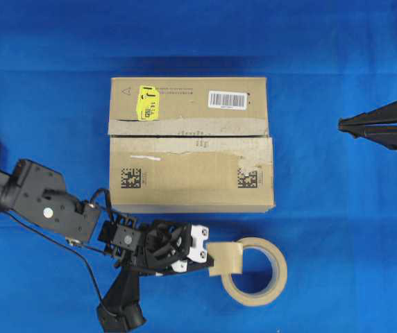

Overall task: Apply tape along the seams of the closed cardboard box to seal it securely.
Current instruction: 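Grasp the tape strip with the left gripper and peel it off, then carry the tape strip to the box's front seam and press it down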

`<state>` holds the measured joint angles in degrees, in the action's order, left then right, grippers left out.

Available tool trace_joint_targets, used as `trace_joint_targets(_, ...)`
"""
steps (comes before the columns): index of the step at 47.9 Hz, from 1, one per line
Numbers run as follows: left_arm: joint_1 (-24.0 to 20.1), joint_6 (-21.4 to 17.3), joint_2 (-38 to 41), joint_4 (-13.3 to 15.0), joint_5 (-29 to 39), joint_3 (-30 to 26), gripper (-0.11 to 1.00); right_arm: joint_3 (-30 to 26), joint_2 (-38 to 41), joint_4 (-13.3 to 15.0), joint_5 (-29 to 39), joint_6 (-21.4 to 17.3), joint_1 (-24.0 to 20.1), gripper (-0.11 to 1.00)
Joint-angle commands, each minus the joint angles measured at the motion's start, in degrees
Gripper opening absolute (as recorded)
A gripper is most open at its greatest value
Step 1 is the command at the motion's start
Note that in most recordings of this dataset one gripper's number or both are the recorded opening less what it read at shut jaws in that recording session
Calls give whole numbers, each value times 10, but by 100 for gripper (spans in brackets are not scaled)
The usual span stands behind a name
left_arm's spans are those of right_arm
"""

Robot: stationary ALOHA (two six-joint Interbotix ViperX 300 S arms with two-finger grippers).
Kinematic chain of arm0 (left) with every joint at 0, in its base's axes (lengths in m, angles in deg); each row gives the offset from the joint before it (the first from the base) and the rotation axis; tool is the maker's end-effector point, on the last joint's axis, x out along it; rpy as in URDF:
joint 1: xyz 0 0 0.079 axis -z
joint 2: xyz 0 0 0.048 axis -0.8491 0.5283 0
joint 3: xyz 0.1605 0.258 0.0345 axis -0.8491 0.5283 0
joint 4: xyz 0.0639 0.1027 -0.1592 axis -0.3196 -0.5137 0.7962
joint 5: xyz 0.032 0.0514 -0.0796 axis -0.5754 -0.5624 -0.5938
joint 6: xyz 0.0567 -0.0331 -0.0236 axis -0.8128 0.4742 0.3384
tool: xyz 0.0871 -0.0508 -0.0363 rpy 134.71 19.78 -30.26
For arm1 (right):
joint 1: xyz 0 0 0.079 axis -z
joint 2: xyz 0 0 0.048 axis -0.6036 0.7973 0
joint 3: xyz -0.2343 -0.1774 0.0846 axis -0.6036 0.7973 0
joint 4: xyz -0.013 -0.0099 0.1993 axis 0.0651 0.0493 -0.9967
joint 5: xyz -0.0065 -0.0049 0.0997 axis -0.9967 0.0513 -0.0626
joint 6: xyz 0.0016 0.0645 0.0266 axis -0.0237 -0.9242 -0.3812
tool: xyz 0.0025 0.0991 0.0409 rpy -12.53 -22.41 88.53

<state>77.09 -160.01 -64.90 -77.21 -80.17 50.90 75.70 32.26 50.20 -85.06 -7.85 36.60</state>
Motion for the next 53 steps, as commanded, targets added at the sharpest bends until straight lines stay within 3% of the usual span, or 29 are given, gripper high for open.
trace_joint_targets(1, -8, -15, -39, 0, 0, -2, 2, -17, 1, 2, -3, 1, -1, 0)
trace_joint_targets(18, -45, -100, -120, 0, -6, 33, 2, -29, -15, 2, 22, 4, -1, 0)
trace_joint_targets(30, -75, -135, -173, -1, -41, 83, 2, -40, -28, 2, 33, 6, -1, 0)
trace_joint_targets(39, -108, -163, -207, 0, -41, 115, 2, -46, -25, 12, 40, 29, -1, 0)
trace_joint_targets(53, -167, -188, -219, -1, -35, 126, 2, -56, -21, 12, 40, 55, -1, 0)
